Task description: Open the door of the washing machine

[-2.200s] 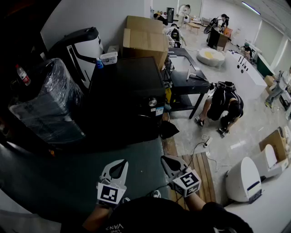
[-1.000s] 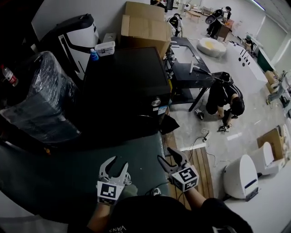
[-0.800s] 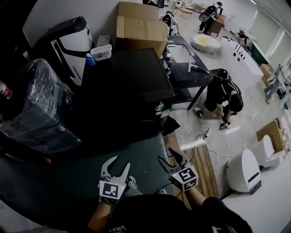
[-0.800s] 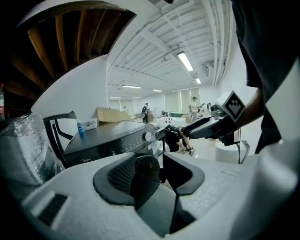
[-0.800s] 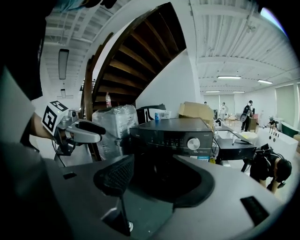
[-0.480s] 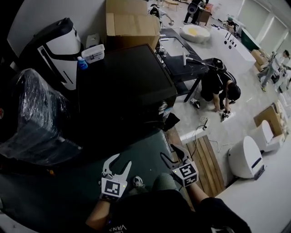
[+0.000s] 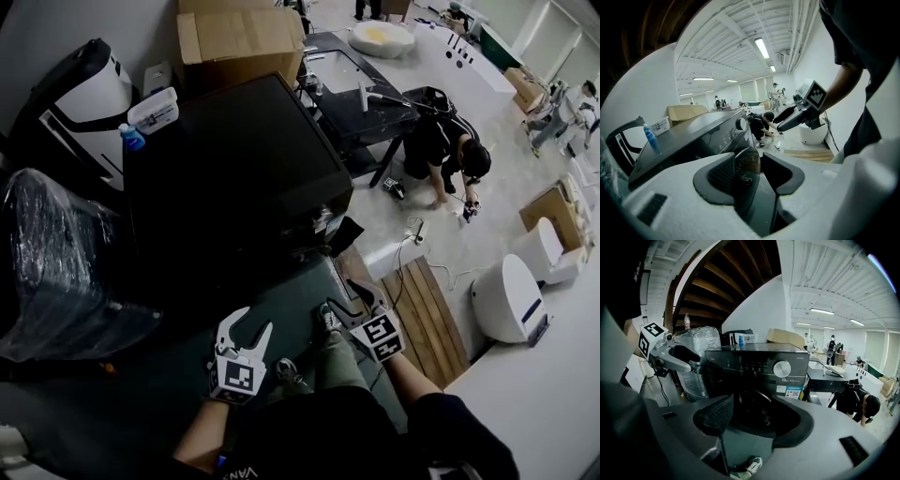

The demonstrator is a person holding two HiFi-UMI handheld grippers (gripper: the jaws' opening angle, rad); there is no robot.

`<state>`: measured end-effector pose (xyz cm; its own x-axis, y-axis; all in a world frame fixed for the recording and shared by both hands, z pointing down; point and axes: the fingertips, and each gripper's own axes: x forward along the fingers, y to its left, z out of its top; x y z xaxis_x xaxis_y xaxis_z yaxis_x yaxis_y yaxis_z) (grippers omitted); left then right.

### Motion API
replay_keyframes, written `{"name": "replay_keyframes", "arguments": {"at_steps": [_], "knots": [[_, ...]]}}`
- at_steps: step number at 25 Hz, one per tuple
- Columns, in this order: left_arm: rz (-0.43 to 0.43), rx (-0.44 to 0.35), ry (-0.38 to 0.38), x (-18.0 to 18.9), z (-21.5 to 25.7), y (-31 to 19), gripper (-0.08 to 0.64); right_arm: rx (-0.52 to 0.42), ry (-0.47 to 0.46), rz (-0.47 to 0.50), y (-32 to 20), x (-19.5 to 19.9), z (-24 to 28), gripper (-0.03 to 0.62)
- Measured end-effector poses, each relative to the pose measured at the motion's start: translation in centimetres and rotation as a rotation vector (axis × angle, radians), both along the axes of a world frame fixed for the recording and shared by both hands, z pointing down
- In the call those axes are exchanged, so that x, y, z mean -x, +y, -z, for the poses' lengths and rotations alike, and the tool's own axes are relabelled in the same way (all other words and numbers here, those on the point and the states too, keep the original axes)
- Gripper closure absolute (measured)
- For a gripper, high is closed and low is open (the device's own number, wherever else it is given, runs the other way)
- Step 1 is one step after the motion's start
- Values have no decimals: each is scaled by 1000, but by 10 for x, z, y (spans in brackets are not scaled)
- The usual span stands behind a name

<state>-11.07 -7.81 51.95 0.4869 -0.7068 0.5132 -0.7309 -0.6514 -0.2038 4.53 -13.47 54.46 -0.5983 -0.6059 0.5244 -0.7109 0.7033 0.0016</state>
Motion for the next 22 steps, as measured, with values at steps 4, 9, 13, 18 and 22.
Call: {"name": "replay_keyframes", "arguments": {"at_steps": [4, 9, 13, 18, 22], "knots": [[-2, 41, -51, -13, -22, -30, 380, 23, 55, 71, -30, -6, -24, 341], [26, 57, -110, -18, -55, -76, 380, 48, 108, 157, -74, -7, -65, 341], [-2, 91, -185, -24, -81, -105, 380, 66, 157, 232, -108, -3, -106, 341], [-64, 116, -260, -34, -102, -130, 360, 64, 235, 327, -135, 4, -147, 344], [-96, 131, -346, -36, -117, -144, 349, 40, 304, 433, -146, 13, -174, 345]]}}
